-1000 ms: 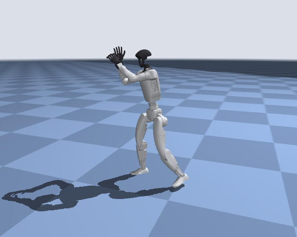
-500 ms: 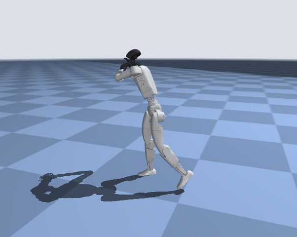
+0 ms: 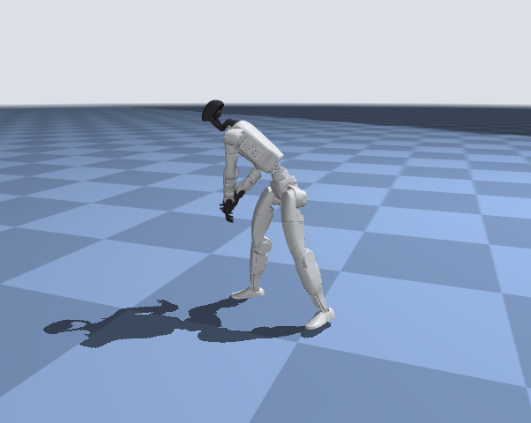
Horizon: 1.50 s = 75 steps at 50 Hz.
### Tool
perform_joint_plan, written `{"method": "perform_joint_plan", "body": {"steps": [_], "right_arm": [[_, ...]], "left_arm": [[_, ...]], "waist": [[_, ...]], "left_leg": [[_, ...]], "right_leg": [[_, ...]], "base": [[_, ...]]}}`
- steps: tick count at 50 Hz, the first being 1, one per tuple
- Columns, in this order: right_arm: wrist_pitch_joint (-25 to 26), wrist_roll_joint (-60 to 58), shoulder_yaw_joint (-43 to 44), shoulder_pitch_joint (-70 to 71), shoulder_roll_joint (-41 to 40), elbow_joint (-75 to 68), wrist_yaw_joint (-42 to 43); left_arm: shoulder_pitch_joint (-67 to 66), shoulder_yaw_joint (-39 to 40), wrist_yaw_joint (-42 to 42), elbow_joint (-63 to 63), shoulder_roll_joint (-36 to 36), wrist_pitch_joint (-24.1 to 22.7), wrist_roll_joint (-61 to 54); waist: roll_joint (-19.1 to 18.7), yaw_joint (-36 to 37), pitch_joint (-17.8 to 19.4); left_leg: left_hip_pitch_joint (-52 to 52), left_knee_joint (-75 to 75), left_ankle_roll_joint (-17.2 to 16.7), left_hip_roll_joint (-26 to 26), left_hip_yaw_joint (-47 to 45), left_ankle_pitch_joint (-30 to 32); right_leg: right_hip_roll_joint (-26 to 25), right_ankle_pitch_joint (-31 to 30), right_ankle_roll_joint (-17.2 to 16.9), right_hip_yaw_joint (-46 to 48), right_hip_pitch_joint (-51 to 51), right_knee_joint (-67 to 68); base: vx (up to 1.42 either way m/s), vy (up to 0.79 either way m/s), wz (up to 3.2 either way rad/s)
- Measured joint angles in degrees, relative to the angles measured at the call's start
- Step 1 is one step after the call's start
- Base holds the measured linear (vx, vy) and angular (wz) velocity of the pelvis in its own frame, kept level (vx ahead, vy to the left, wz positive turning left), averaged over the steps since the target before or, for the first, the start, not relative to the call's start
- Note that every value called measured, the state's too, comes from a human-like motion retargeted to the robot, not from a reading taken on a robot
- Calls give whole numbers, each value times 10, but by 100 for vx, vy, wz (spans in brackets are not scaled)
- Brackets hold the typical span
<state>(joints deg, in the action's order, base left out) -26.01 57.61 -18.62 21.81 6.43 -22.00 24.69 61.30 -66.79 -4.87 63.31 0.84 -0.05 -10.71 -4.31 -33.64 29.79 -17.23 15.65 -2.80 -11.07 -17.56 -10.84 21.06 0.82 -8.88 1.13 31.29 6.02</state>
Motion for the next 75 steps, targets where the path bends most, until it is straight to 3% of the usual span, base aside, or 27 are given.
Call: {"method": "perform_joint_plan", "body": {"steps": [9,15,19,23,25,27,33,39,45,53,56,60,62,66,70,73,75], "right_arm": [[55,78,7,136,-65,-104,-59],[107,44,50,248,-87,-97,-33],[158,-3,65,384,-52,-83,-8],[215,-39,76,552,13,-87,-20],[220,-36,65,623,50,-94,-33],[226,-30,34,687,94,-116,-39],[229,-43,-19,771,147,-171,-74],[213,-83,1,731,83,-146,-85],[210,-206,11,539,12,4,-51],[170,-439,-39,238,-25,123,-16],[141,-493,-70,146,-18,147,4],[109,-504,-110,46,-9,161,34],[101,-485,-126,6,-2,157,34],[99,-453,-138,-56,17,153,-7],[99,-450,-154,-84,47,167,-21],[98,-447,-158,-109,80,193,-28],[93,-442,-153,-127,106,211,-31]], "left_arm": [[10,25,-17,-59,-112,43,-3],[30,103,-66,-150,-183,70,-21],[119,170,-95,-200,-219,87,-68],[265,224,-78,-213,-234,109,-67],[338,229,-64,-207,-232,113,-49],[404,218,-73,-196,-227,119,-53],[495,202,-40,-172,-223,147,13],[419,252,-2,-223,-265,140,80],[170,378,-5,-371,-282,124,140],[-227,498,-92,-500,-181,23,176],[-339,494,-135,-511,-135,-22,177],[-444,445,-179,-506,-103,-52,165],[-481,407,-194,-501,-106,-61,145],[-534,349,-200,-503,-125,-72,122],[-548,332,-190,-510,-147,-88,94],[-549,325,-163,-521,-161,-91,88],[-547,315,-148,-528,-164,-98,78]], "waist": [[-29,126,-10],[-76,281,-106],[-97,390,-186],[-89,452,-246],[-71,463,-268],[-42,469,-278],[26,457,-298],[62,446,-296],[67,442,-275],[54,359,-179],[63,315,-132],[91,246,-92],[108,217,-92],[134,194,-108],[175,221,-119],[194,250,-115],[201,264,-104]], "left_leg": [[-29,63,16,34,55,-74],[5,39,6,72,110,-72],[39,3,-3,83,162,-63],[68,-33,-9,91,237,-54],[80,-52,-12,97,277,-51],[93,-71,-8,108,306,-47],[130,-116,-6,121,365,-46],[158,-133,4,129,361,-46],[159,-104,9,134,333,-58],[130,-64,21,142,319,-58],[110,-50,26,142,280,-68],[69,-17,27,104,73,-81],[47,2,28,85,4,-77],[26,11,16,61,32,-65],[34,10,5,23,70,-67],[38,12,-5,-12,102,-73],[33,19,-14,-32,127,-84]], "right_leg": [[67,-26,-26,81,-72,14],[107,-69,-32,160,-154,28],[110,-77,-4,214,-206,57],[54,-11,5,127,-241,88],[1,46,-16,42,-250,95],[-43,62,-40,-27,-251,96],[-105,134,-10,-43,-247,106],[-130,180,24,-74,-249,100],[-125,165,21,-96,-256,87],[-122,145,7,-114,-252,55],[-113,141,-3,-117,-236,51],[-84,138,-11,-103,-214,37],[-65,134,-16,-95,-204,20],[-33,122,-3,-82,-202,-23],[3,99,-35,-82,-200,-50],[24,112,-35,-72,-197,-42],[38,127,-54,-57,-199,-24]], "base": [[-18,30,92],[8,32,96],[19,27,114],[20,18,166],[18,8,189],[18,3,161],[15,1,102],[7,-1,-7],[-1,-5,-46],[-11,-4,-24],[-19,1,-11],[-19,6,33],[-15,12,41],[-5,19,17],[-1,23,-1],[-1,32,36],[-3,37,88]]}}
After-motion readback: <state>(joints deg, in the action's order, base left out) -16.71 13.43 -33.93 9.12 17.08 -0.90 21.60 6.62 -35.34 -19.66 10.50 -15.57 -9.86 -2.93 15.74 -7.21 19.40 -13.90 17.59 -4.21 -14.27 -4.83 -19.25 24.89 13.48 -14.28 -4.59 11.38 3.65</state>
